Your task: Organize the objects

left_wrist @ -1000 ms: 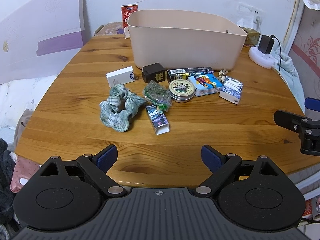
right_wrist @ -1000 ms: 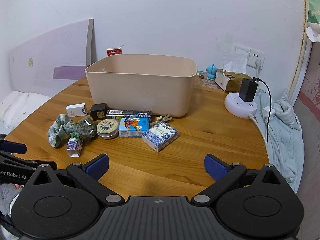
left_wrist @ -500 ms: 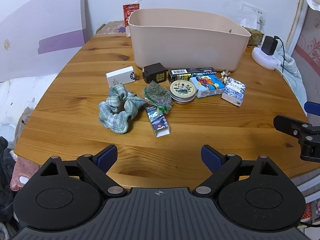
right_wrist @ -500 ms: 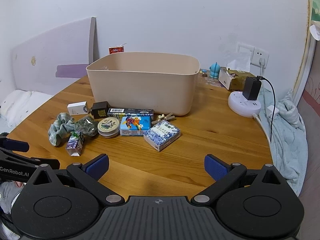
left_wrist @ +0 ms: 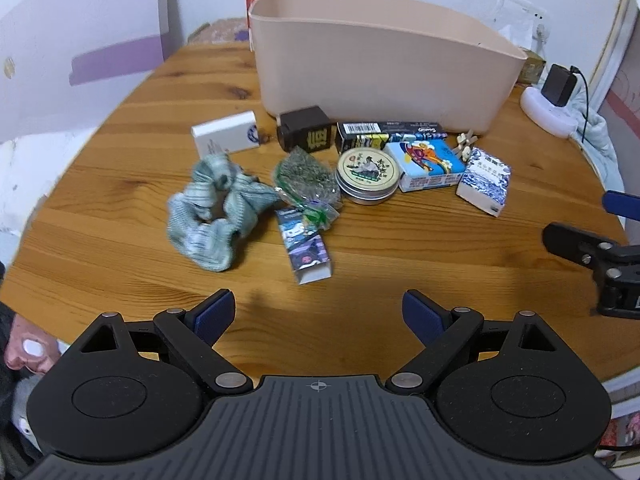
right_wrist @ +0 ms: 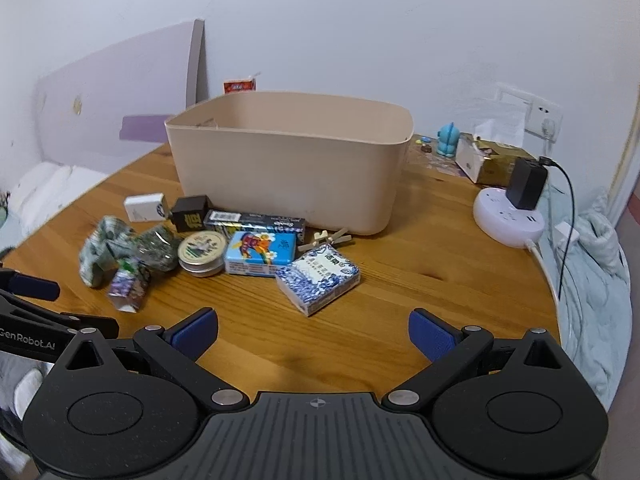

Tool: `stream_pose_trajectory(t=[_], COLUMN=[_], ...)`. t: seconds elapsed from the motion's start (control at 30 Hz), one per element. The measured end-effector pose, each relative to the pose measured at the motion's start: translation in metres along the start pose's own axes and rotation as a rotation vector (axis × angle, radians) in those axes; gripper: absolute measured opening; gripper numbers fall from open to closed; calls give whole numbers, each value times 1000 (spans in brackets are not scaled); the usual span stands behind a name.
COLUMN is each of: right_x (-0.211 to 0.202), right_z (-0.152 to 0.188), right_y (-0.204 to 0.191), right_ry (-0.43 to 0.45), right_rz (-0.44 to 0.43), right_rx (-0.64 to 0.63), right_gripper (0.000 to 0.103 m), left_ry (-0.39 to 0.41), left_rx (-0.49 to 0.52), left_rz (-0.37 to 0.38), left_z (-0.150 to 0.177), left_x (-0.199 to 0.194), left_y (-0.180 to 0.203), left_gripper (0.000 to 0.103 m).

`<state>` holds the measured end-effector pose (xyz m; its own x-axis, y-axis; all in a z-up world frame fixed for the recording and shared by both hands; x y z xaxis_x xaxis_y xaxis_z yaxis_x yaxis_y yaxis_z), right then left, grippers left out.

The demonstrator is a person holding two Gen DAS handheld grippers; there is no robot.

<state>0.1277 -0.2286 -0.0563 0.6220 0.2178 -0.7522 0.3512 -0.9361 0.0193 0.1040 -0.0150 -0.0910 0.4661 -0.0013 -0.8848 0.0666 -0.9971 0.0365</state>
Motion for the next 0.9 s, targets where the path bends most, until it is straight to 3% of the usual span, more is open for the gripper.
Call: stream_pose_trajectory(t=[0.27,0.4,0.5,0.6,0.7,0.77,0.9], right_x=[50,79,100,112,114,111,101], right_z=[-14,-24,-30,-32,-31,-29,-24], right_y=[6,12,16,17,15,13,11], right_ry=[-14,-43,-61,-73,-65,-64,-65], right_rz=[-19,-40,-48,-59,-79,-76,-79], right_rx=[-127,-165,-176,-183,-179,-182,-183], right_gripper=[103,103,102,88,69,68,66], left_ry=[-21,2,11,22,28,24,13], left_rx=[-68,-50,-21,-1,-1,0,-15], left_rz=[2,-25,-42,-52,-47,-34,15], left_z=[-20,-29,-33,-36,-36,-34,-26], left_x=[36,43,45,44,41,39,30], left_y=[-2,0,2,1,-2,-4,-7], left_gripper=[92,90,78,62,39,23,23])
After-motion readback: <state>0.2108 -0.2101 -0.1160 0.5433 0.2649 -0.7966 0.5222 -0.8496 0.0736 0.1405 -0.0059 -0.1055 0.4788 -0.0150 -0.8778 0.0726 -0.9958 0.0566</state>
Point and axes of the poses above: each gripper's, at about its wrist camera, not at the fingertips, and x roughly the way its jaws point, y to its right, z to its underside, the point moved 7 cm from there along x, roughly the way its jaws point, and after that the axes turned 8 degrees about -y, right-handed, at the moved point
